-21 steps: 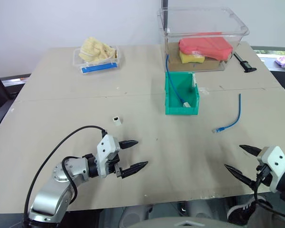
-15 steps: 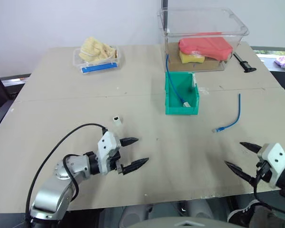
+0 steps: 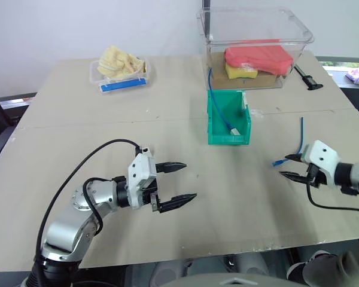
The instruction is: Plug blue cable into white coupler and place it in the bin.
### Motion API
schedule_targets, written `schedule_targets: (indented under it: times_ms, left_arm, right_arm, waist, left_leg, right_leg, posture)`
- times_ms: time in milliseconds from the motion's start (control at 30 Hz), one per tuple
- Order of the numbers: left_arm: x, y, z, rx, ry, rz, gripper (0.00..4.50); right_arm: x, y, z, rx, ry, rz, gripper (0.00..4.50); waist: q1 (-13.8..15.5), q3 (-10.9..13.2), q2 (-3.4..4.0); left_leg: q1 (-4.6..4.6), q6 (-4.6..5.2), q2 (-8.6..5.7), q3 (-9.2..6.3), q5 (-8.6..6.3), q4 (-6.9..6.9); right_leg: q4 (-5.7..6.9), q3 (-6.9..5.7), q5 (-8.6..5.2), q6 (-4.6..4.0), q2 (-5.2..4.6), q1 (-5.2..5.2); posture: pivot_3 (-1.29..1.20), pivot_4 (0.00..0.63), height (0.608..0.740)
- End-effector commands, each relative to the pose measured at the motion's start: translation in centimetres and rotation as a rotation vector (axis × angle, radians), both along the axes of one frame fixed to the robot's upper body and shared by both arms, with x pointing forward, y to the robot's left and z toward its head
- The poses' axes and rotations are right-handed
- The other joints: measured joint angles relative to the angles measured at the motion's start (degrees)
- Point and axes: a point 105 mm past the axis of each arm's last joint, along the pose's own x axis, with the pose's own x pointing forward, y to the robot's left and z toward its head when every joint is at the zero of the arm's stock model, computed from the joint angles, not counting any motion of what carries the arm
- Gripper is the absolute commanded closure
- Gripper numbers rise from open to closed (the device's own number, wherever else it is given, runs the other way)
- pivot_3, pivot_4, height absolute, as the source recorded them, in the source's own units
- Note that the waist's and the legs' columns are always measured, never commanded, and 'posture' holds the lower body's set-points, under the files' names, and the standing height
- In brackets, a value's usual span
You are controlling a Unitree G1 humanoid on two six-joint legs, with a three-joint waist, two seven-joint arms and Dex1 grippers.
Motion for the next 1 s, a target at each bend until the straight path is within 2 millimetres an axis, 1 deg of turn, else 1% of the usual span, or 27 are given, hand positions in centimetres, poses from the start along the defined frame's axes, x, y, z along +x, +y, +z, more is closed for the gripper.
schedule_targets:
  times_ms: [33,167,267,367,500,567,667,700,767,800,833,867,900,967,1000]
  left_arm:
    - [-0.4,0.0,0.1,0.001,-0.039,-0.025,0.0]
    - [-0.8,0.1,-0.3,0.003,-0.044,-0.033,0.0]
    - [-1.0,0.1,-0.5,0.003,-0.051,-0.035,0.0]
    - [-1.1,0.1,-0.6,0.003,-0.057,-0.034,0.0]
    - [-1.1,0.2,-0.8,0.001,-0.058,-0.029,0.0]
    - [-1.1,0.2,-0.8,-0.002,-0.059,-0.021,0.0]
    - [-0.9,0.4,-0.9,-0.009,-0.059,0.005,0.0]
    - [-0.8,0.4,-0.9,-0.009,-0.058,0.012,0.0]
    - [-0.7,0.7,-1.1,-0.003,-0.052,0.039,0.0]
    - [-0.5,0.8,-1.2,0.007,-0.059,0.053,0.0]
    - [-0.3,0.9,-1.3,0.012,-0.065,0.07,0.0]
    - [-0.1,0.9,-1.3,0.015,-0.069,0.081,0.0]
    - [0.2,1.0,-1.3,0.021,-0.074,0.089,0.0]
    - [0.5,1.1,-1.4,0.029,-0.076,0.094,0.0]
    - [0.7,1.2,-1.5,0.05,-0.067,0.1,0.0]
  right_arm:
    - [1.2,-0.2,-0.1,-0.079,0.01,0.08,1.84]
    - [2.5,-0.5,-0.6,-0.127,0.048,0.126,1.84]
    - [3.2,-0.5,-0.8,-0.133,0.073,0.146,1.84]
    - [3.6,-0.2,-0.9,-0.126,0.106,0.171,2.7]
    - [3.3,0.3,-1.4,-0.113,0.172,0.215,4.48]
    - [3.2,1.0,-1.4,-0.089,0.185,0.232,4.48]
    - [3.3,2.3,-0.8,-0.058,0.171,0.255,4.48]
    - [3.2,2.8,-0.6,-0.051,0.167,0.269,4.48]
    - [2.7,5.1,0.0,-0.023,0.162,0.313,4.48]
    - [2.3,6.6,0.1,-0.01,0.176,0.332,4.48]
    - [1.9,8.6,0.0,-0.009,0.179,0.365,4.48]
    - [1.6,9.9,-0.1,-0.01,0.18,0.383,4.48]
    - [1.5,11.7,-0.4,-0.011,0.174,0.41,4.48]
    - [1.6,13.6,-0.8,-0.021,0.158,0.441,4.48]
    - [1.9,14.8,-1.2,-0.041,0.139,0.46,4.48]
  waist:
    - [-0.08,0.02,0.02]
    - [-0.15,0.05,0.07]
    - [-0.13,0.05,0.07]
    - [-0.13,0.06,0.08]
    - [-0.06,0.06,0.08]
    - [-0.09,0.06,0.08]
    - [-0.13,0.06,0.08]
    - [-0.21,0.06,0.08]
    - [-0.34,0.07,0.11]
    - [-0.39,0.07,0.11]
    - [-0.37,0.07,0.11]
    - [-0.43,0.07,0.12]
    - [-0.41,0.07,0.12]
    - [-0.26,0.07,0.13]
    - [-0.12,0.07,0.13]
  left_leg:
    - [0.01,0.0,0.01,-0.02,0.0,0.0]
    - [0.0,0.0,0.01,0.05,0.0,0.0]
    - [0.0,0.0,0.01,0.04,0.0,0.0]
    - [-0.01,-0.01,0.01,0.05,0.0,0.0]
    - [-0.01,0.0,0.0,0.03,0.0,0.0]
    - [0.0,0.0,0.0,0.02,0.0,0.0]
    - [0.01,0.0,0.01,0.02,0.0,0.0]
    - [0.01,0.0,0.01,0.02,0.0,0.0]
    - [0.01,0.0,0.02,0.0,0.0,0.0]
    - [0.01,-0.01,0.04,-0.04,0.0,-0.01]
    - [0.01,-0.01,0.05,-0.1,0.0,-0.01]
    - [0.01,-0.01,0.05,-0.17,0.0,-0.01]
    - [0.03,-0.01,0.07,-0.27,0.0,-0.01]
    - [0.03,-0.02,0.06,-0.33,0.0,0.0]
    - [0.0,-0.02,0.03,-0.37,0.0,0.01]
  right_leg:
    - [0.01,-0.02,0.0,0.0,0.01,0.0]
    - [0.01,0.05,0.02,0.0,0.0,-0.02]
    - [0.01,0.05,0.02,-0.01,0.0,-0.03]
    - [0.0,0.06,0.03,-0.02,-0.01,-0.04]
    - [0.01,0.05,0.03,-0.03,-0.02,-0.04]
    - [0.01,0.05,0.04,-0.03,-0.02,-0.04]
    - [0.02,0.05,0.04,-0.03,-0.02,-0.04]
    - [0.02,0.05,0.04,-0.03,-0.02,-0.04]
    - [0.04,0.06,0.05,-0.04,-0.01,-0.06]
    - [0.07,0.09,0.05,-0.04,0.0,-0.09]
    - [0.08,0.09,0.05,-0.04,0.02,-0.09]
    - [0.09,0.08,0.05,-0.05,0.02,-0.1]
    - [0.1,0.09,0.05,-0.04,0.04,-0.1]
    - [0.11,0.07,0.06,-0.04,0.06,-0.1]
    - [0.11,0.03,0.07,-0.04,0.06,-0.11]
  posture:
    - [0.0,0.15,0.74]
    - [0.0,0.15,0.74]
    - [0.0,0.15,0.74]
    - [0.0,0.15,0.74]
    - [0.0,0.15,0.74]
    - [0.0,0.15,0.74]
    - [0.0,0.15,0.74]
    - [0.0,0.15,0.74]
    - [0.0,0.15,0.74]
    - [0.0,0.15,0.74]
    - [0.0,0.15,0.74]
    - [0.0,0.15,0.74]
    - [0.0,0.15,0.74]
    - [0.0,0.15,0.74]
    - [0.0,0.15,0.74]
